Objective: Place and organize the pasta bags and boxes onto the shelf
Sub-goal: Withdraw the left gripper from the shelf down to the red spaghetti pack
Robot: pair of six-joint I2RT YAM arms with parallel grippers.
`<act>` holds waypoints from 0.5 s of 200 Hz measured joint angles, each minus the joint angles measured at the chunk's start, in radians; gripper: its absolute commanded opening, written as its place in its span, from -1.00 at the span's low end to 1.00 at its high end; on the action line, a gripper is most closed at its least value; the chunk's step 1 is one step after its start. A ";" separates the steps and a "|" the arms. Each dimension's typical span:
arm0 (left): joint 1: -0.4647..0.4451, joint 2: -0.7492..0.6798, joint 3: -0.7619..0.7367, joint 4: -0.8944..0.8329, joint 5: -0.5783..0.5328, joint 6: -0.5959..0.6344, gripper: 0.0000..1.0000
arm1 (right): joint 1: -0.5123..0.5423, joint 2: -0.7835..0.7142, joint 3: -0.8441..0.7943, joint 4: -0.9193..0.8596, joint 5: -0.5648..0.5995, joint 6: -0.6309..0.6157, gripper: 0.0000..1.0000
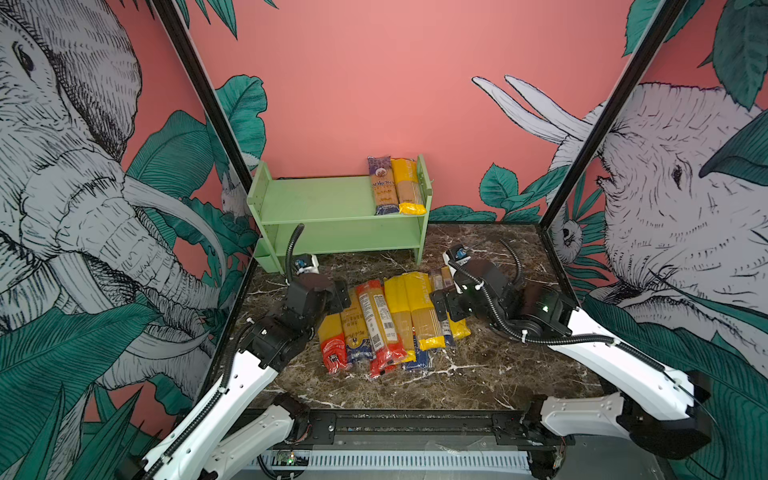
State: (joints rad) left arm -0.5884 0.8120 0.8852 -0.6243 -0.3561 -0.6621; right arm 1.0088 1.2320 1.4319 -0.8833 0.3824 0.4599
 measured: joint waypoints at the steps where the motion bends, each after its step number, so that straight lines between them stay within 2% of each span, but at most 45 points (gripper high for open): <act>1: 0.000 -0.003 -0.008 -0.003 0.001 -0.003 0.64 | 0.001 0.000 -0.002 0.001 0.000 0.001 0.98; 45: 0.000 -0.008 -0.150 -0.076 0.034 -0.092 0.64 | 0.026 0.000 -0.029 0.011 0.003 0.021 0.98; 100: -0.002 0.033 -0.321 -0.060 0.103 -0.179 0.65 | 0.032 0.001 -0.047 0.011 0.011 0.031 0.98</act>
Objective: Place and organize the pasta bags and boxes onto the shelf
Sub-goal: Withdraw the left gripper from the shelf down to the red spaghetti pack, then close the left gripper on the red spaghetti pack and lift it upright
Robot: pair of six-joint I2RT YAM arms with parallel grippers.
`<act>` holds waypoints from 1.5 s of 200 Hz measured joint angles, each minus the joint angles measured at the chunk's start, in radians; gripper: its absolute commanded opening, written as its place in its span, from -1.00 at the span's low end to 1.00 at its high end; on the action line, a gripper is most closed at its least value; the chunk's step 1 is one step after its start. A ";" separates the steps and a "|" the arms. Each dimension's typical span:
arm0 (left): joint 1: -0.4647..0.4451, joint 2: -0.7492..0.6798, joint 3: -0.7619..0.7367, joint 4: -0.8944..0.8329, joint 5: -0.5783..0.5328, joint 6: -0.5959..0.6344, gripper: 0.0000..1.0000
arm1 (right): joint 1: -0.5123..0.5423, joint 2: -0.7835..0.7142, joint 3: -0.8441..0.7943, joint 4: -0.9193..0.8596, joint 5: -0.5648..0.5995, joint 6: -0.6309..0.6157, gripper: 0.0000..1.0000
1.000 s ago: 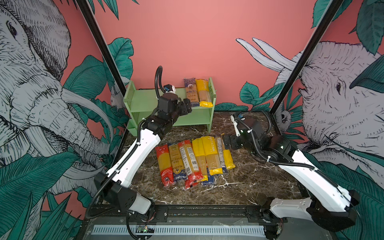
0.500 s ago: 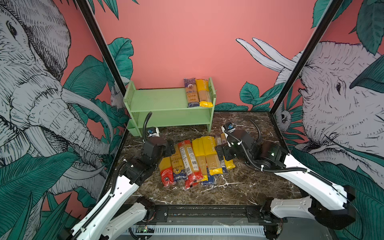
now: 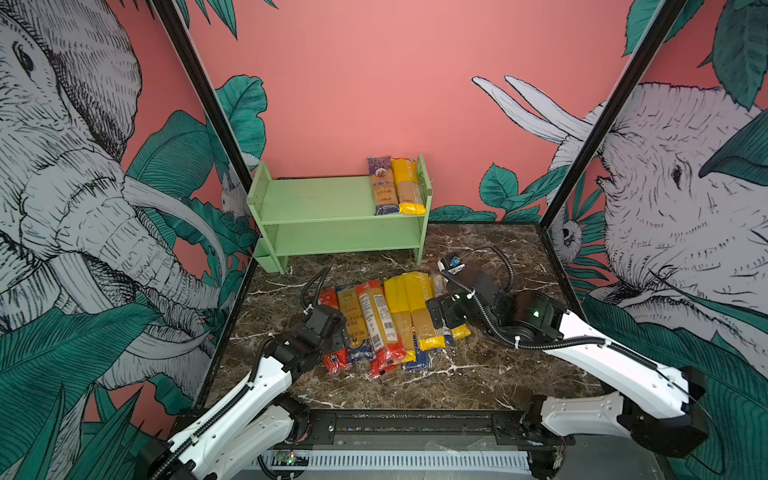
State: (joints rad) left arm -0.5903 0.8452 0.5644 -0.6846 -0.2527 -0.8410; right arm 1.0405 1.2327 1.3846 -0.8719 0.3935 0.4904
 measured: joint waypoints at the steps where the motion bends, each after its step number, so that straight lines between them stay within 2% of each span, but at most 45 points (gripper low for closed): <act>1: 0.000 0.001 -0.002 0.000 0.001 -0.001 0.65 | 0.000 0.000 0.000 0.000 0.000 0.000 0.98; 64: -0.015 0.120 -0.068 0.069 0.029 -0.059 0.67 | 0.000 0.012 0.000 0.005 0.003 -0.008 0.98; 141: -0.015 0.269 -0.080 0.160 0.007 -0.076 0.68 | -0.027 0.017 -0.001 0.024 0.006 -0.032 0.98; 176: -0.011 0.294 -0.081 0.174 -0.010 -0.077 0.69 | -0.050 0.017 -0.025 0.030 -0.006 -0.033 0.98; 240: 0.058 0.266 -0.116 0.213 0.015 -0.055 0.66 | -0.073 0.017 -0.033 0.040 -0.025 -0.035 0.98; 268: 0.072 0.288 -0.116 0.240 0.016 -0.038 0.47 | -0.074 0.017 -0.033 0.045 -0.035 -0.035 0.98; 300: 0.095 0.299 -0.127 0.290 0.007 -0.026 -0.02 | -0.074 0.017 -0.033 0.045 -0.036 -0.035 0.98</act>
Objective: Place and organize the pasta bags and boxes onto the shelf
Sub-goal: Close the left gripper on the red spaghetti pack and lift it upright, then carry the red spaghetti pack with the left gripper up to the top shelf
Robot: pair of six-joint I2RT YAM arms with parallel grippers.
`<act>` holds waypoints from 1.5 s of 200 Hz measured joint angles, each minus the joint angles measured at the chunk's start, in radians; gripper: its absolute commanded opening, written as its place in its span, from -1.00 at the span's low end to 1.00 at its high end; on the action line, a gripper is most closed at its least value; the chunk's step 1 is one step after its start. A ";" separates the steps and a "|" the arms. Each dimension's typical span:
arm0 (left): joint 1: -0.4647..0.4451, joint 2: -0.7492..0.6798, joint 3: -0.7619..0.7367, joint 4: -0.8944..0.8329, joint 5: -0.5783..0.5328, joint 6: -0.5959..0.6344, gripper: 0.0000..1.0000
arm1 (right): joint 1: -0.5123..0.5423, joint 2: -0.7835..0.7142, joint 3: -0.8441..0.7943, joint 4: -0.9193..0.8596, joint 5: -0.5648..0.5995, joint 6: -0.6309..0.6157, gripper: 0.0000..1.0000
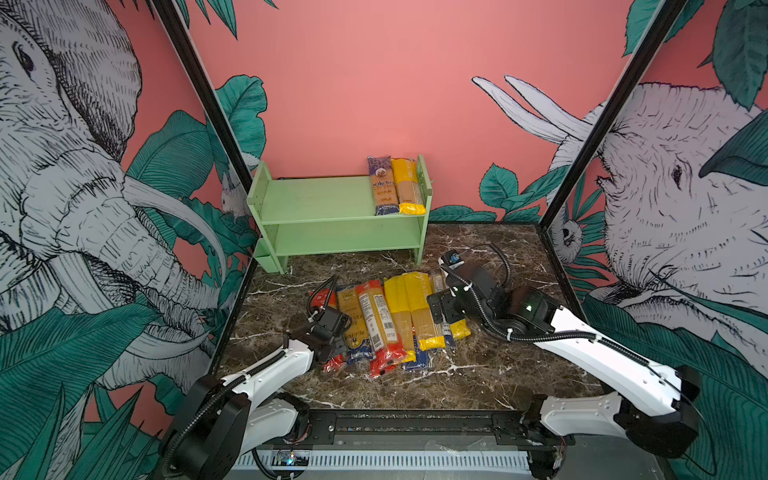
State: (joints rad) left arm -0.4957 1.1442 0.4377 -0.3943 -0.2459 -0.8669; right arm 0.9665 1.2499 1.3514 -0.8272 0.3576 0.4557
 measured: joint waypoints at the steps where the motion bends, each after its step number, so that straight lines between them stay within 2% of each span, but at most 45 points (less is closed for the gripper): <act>1: 0.000 0.000 0.000 0.001 0.000 0.001 -0.04 | 0.000 0.000 0.000 0.000 0.000 0.000 0.98; 26: 0.008 0.000 -0.010 0.032 0.007 0.008 -0.36 | 0.000 0.000 0.000 0.000 0.000 0.000 0.98; 70: 0.011 -0.040 -0.008 0.032 0.020 0.027 -0.61 | 0.000 0.018 0.002 0.000 -0.007 0.001 0.98; 111: 0.015 -0.124 0.003 -0.088 0.026 0.063 -1.00 | 0.000 0.028 0.024 -0.003 -0.015 0.001 0.98; 206: 0.015 -0.319 0.175 -0.463 0.028 0.154 -1.00 | -0.001 0.028 0.059 -0.008 -0.026 0.001 0.98; 300: 0.015 -0.446 0.487 -0.745 -0.023 0.233 -1.00 | -0.001 0.028 0.071 -0.008 -0.029 0.000 0.98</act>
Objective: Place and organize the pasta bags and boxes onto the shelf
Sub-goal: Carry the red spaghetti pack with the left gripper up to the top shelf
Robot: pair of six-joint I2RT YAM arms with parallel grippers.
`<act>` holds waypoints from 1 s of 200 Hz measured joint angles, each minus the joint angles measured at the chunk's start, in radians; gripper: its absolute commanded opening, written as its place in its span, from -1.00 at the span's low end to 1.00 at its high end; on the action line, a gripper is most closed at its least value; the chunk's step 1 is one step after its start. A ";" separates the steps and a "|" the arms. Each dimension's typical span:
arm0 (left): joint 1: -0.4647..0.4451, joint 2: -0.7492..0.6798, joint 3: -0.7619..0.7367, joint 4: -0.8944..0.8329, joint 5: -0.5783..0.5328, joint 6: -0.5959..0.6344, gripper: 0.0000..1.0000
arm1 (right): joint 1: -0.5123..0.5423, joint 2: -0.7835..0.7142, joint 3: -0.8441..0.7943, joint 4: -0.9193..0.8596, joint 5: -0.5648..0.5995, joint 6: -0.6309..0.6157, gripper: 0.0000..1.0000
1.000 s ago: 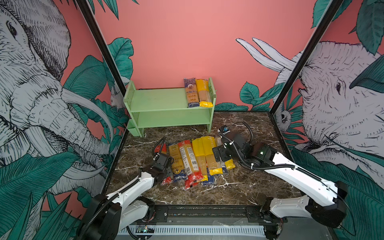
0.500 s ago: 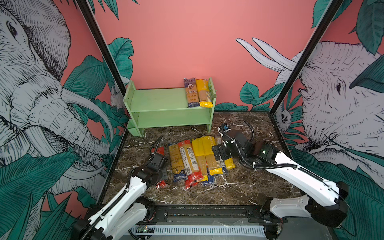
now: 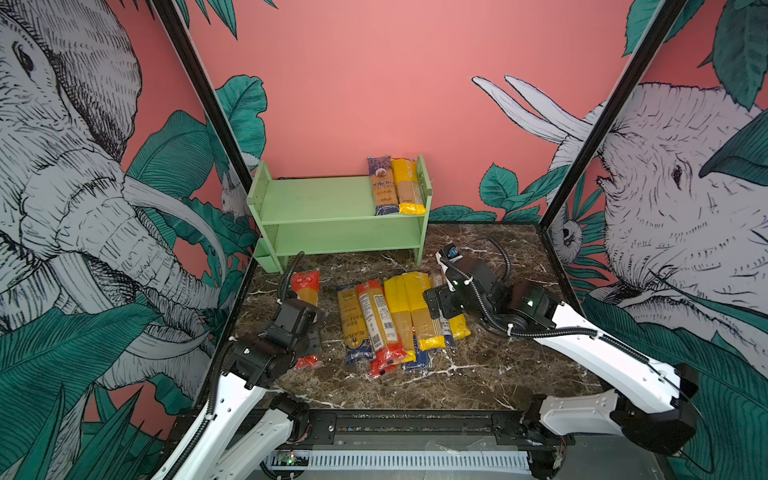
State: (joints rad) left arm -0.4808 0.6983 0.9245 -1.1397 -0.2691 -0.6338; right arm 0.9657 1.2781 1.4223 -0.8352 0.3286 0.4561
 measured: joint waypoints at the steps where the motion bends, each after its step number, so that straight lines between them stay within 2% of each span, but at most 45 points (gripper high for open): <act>1: 0.000 0.000 0.003 -0.002 0.000 0.001 -1.00 | 0.000 0.000 0.000 0.000 0.000 0.000 0.98; 44: 0.000 0.005 0.187 -0.095 -0.012 0.036 -1.00 | 0.000 -0.001 0.017 -0.006 0.000 -0.008 0.98; 84: 0.000 0.092 0.379 -0.125 -0.031 0.083 -1.00 | 0.000 -0.003 0.043 -0.007 0.000 -0.019 0.98; 200: 0.000 0.668 0.943 0.074 -0.023 0.270 -1.00 | -0.007 0.012 0.142 -0.024 0.019 -0.055 0.98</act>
State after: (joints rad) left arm -0.4808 1.3663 1.8679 -1.0657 -0.2920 -0.3641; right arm 0.9588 1.2900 1.5646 -0.8597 0.3481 0.4015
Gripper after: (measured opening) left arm 0.249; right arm 0.989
